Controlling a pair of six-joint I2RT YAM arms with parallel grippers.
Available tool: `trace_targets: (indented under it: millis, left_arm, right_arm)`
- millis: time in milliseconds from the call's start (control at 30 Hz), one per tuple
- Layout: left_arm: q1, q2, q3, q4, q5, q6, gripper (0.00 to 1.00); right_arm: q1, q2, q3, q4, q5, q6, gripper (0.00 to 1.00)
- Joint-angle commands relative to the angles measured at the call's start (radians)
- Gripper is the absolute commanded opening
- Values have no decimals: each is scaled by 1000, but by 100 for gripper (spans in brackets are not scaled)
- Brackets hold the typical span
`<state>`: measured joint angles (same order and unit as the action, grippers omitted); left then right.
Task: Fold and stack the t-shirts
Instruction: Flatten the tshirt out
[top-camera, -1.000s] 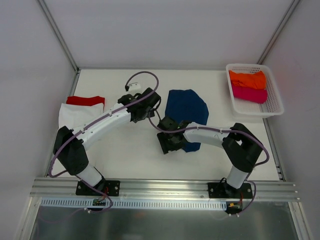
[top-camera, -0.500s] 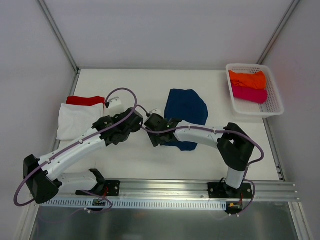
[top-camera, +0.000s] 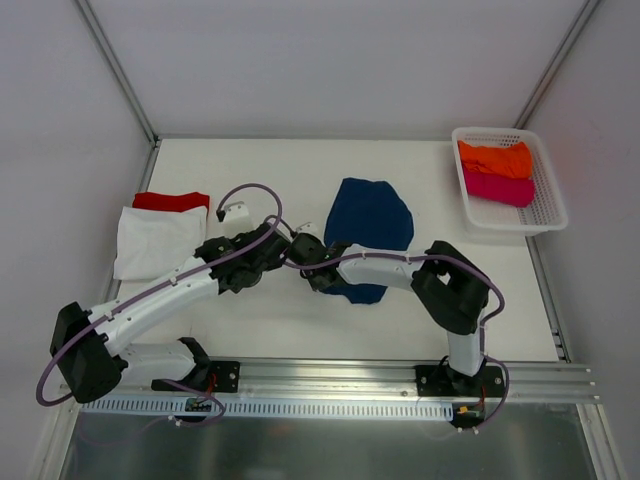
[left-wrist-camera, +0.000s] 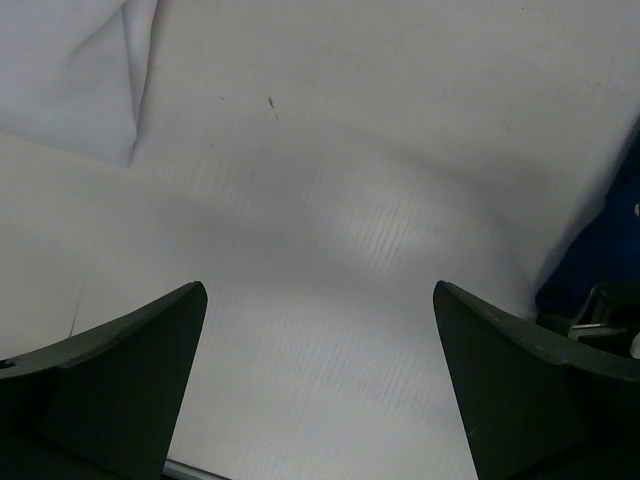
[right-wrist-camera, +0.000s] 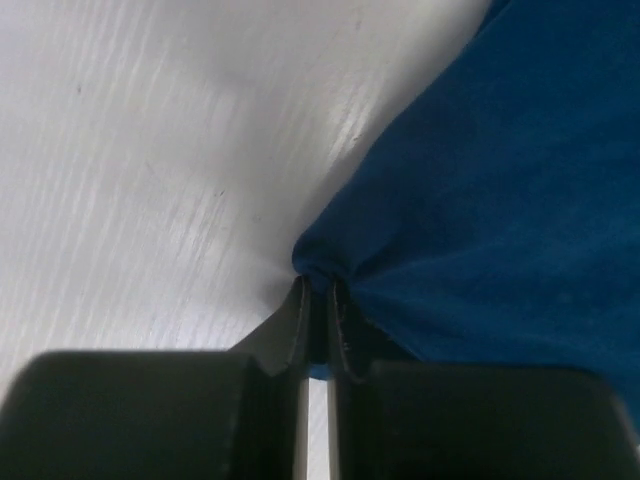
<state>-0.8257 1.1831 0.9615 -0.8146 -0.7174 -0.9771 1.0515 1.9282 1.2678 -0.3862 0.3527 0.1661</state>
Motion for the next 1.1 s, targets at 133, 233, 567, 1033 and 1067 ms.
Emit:
trace_targets:
  millis: [133, 233, 567, 1033, 1067]
  left_arm:
    - [-9, -74, -20, 34, -13, 35, 99]
    - [-9, -74, -27, 37, -20, 25, 99]
    - [-9, 7, -66, 71, 36, -20, 99]
    - [-9, -8, -80, 124, 64, -14, 99]
    - [-9, 1, -75, 126, 68, -14, 99]
  right_arm:
    - [16, -128, 43, -109, 2, -49, 0]
    - [21, -239, 162, -155, -59, -102, 0]
    - [28, -403, 481, -206, -484, -123, 0]
    - [-143, -787, 518, -181, -856, -20, 0]
    - [-160, -804, 495, -203, -835, -25, 0]
